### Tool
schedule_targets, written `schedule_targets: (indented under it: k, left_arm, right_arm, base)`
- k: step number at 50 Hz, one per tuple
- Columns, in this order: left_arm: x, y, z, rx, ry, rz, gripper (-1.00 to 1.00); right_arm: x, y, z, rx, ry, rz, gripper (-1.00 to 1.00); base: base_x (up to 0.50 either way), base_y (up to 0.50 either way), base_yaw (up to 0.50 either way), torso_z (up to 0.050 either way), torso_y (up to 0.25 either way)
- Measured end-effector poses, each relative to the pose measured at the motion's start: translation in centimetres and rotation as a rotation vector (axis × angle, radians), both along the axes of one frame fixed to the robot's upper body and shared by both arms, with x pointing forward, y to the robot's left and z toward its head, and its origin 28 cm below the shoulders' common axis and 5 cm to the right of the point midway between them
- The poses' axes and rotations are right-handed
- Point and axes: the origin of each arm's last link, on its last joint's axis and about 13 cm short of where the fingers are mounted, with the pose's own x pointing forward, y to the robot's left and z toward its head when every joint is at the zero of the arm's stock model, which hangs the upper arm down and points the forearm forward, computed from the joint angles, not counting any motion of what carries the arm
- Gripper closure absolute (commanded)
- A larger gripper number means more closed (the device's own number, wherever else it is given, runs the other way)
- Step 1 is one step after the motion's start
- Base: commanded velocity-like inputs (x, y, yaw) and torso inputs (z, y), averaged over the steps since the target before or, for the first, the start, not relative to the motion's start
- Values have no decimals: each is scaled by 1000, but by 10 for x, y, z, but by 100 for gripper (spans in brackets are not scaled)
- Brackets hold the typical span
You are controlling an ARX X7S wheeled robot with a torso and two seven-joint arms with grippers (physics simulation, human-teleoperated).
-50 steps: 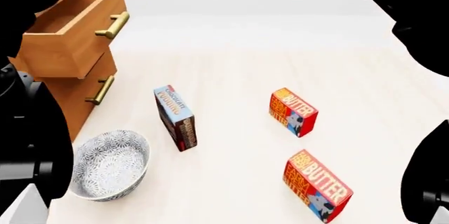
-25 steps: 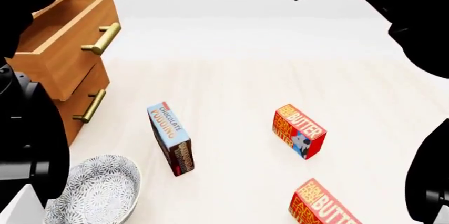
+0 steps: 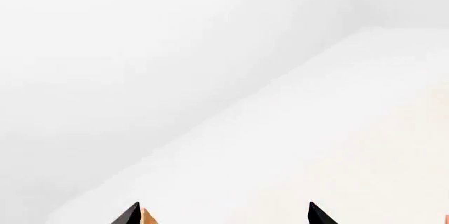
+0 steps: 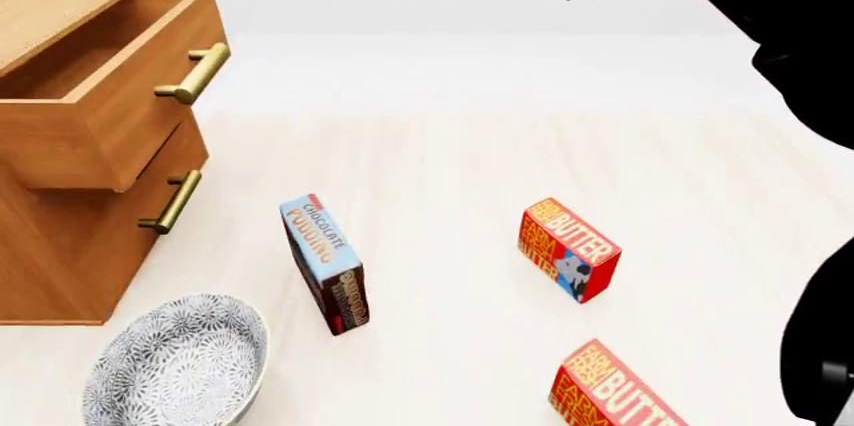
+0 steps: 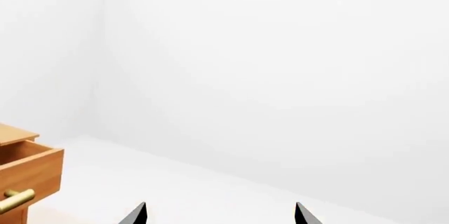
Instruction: Put the butter at the front in the top drawer of the cabinet and close it.
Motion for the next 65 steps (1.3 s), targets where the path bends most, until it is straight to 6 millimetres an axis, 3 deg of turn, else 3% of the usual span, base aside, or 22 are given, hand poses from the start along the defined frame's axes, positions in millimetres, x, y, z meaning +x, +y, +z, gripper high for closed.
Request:
schedule_targets:
  k: [14,29,42,65]
  left_arm:
    - [4,39,27,-148,169,181,-100]
    - [21,72,23,-274,272,319,-100]
    - [41,87,6,-360,279,400,-100]
    - [78,94,-45,-376,371,506,-100]
  right_arm:
    - [1,-3,-2,5,2,0,-100]
    - [5,-5,-6,2,14,7,-100]
    - [8,-5,-14,16,26,23,-100]
    - [12,-4,-28,41,45,38,-100]
  base:
    - [0,0,0,0,0]
    - [0,0,0,0,0]
    - [0,0,0,0,0]
    - [0,0,0,0,0]
